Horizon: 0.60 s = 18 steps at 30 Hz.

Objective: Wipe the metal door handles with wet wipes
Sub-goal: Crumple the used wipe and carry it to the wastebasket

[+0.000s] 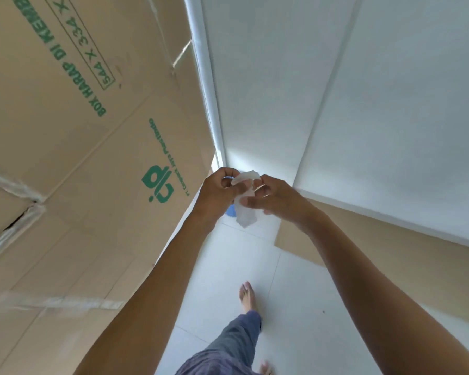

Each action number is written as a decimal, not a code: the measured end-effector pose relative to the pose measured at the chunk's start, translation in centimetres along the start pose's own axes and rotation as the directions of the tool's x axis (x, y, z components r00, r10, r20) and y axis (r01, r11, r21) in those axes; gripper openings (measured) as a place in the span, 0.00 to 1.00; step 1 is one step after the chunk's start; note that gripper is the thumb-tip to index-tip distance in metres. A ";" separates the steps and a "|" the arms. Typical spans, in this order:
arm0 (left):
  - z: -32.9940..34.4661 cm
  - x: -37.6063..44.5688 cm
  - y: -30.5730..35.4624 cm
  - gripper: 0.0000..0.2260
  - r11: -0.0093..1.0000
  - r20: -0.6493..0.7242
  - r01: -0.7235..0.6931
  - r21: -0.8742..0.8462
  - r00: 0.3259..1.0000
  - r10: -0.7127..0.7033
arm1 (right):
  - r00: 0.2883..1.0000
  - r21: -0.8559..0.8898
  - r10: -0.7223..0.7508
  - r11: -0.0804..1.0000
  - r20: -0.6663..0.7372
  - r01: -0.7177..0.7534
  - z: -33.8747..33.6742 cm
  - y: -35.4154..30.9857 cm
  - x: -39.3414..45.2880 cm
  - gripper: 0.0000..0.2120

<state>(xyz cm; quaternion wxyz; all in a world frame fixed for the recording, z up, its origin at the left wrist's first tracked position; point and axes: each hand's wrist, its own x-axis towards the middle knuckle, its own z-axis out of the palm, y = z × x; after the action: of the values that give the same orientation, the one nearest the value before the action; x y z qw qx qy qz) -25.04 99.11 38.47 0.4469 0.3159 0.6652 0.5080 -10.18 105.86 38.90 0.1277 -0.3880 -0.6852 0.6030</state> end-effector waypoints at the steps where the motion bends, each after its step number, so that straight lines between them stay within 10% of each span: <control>1: 0.0 1.6 0.1 0.07 1.000 -0.015 -0.002 0.010 1.000 0.003 | 1.000 -0.009 -0.017 1.000 -0.021 0.016 -0.2 0.0 1.7 0.07; 18: -4.6 26.7 0.9 0.08 0.974 -0.220 0.163 0.159 0.967 -0.126 | 0.988 -0.206 0.118 0.969 -0.101 -0.137 -9.3 0.1 29.1 0.06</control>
<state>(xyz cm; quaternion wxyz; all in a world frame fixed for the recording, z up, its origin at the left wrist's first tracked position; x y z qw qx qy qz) -40.01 120.88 32.45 0.3808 0.2496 0.7718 0.4438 -23.55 132.57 32.49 0.0764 -0.4689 -0.7130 0.5157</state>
